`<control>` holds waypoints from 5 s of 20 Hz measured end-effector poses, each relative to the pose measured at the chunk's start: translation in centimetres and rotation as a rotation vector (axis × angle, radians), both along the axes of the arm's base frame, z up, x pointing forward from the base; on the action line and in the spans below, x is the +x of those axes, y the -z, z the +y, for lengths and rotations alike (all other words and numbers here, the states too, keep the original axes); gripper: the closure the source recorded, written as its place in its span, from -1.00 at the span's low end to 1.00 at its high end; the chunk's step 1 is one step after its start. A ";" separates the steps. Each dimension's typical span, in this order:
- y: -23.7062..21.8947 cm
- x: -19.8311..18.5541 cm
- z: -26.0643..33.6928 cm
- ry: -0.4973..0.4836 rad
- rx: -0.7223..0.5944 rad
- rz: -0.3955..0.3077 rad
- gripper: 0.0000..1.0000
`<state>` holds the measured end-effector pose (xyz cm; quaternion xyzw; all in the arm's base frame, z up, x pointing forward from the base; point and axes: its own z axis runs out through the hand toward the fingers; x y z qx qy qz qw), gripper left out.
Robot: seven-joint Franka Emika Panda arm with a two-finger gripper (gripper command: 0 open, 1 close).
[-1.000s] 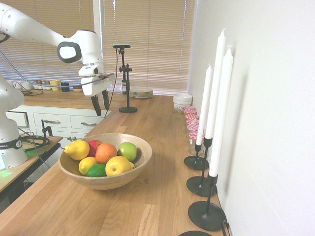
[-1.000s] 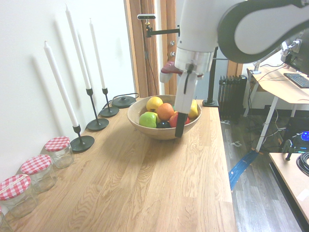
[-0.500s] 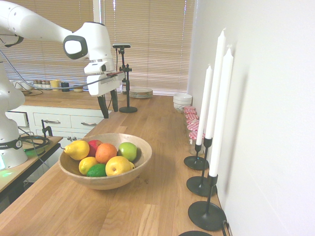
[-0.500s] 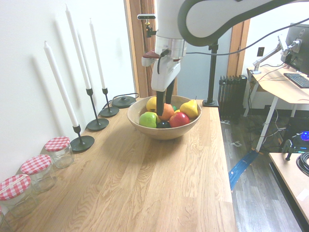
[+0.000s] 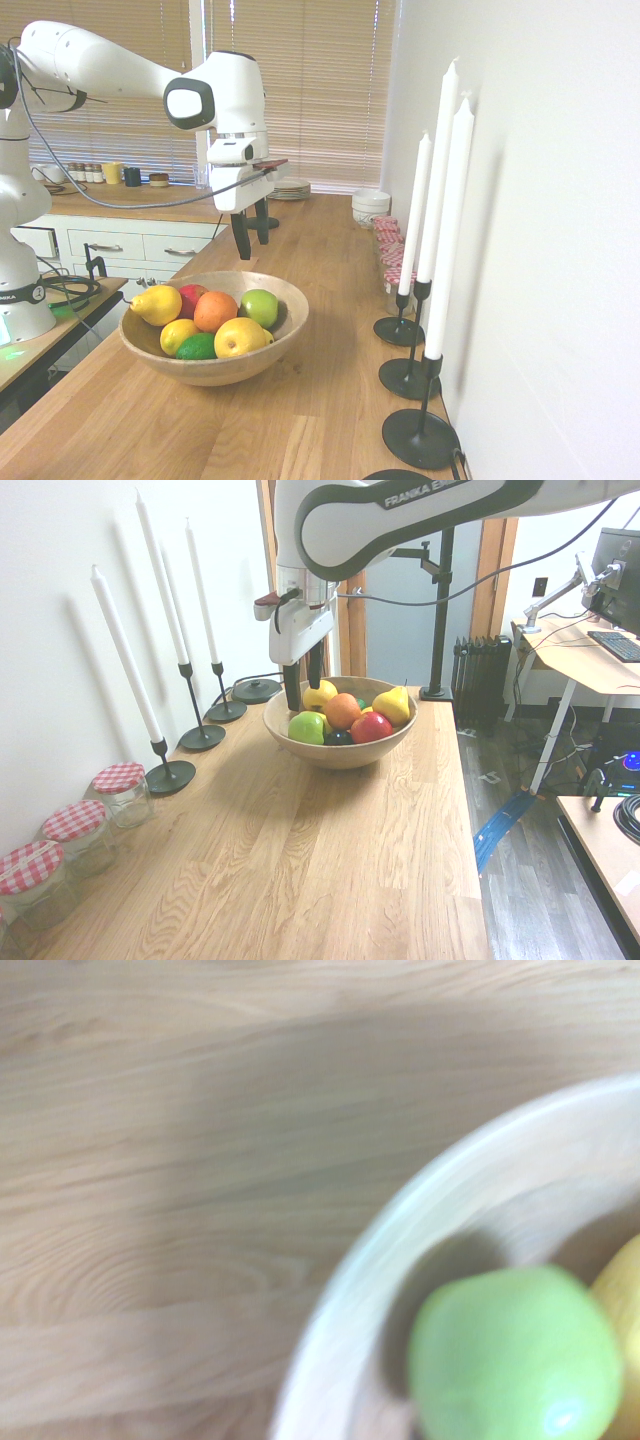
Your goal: Take green apple out of the basket
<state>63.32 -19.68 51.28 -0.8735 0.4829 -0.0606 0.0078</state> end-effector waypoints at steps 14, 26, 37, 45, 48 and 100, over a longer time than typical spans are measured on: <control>5.5 2.4 -3.4 0.018 0.033 0.068 -1.00; 9.5 2.5 -5.8 0.034 0.071 0.086 -1.00; 10.1 2.5 -5.7 0.026 0.086 0.083 1.00; 11.7 2.0 -5.9 0.022 0.090 0.098 1.00; 11.5 1.9 -5.9 0.021 0.089 0.093 1.00; 12.8 -0.6 19.0 -0.102 0.007 0.067 1.00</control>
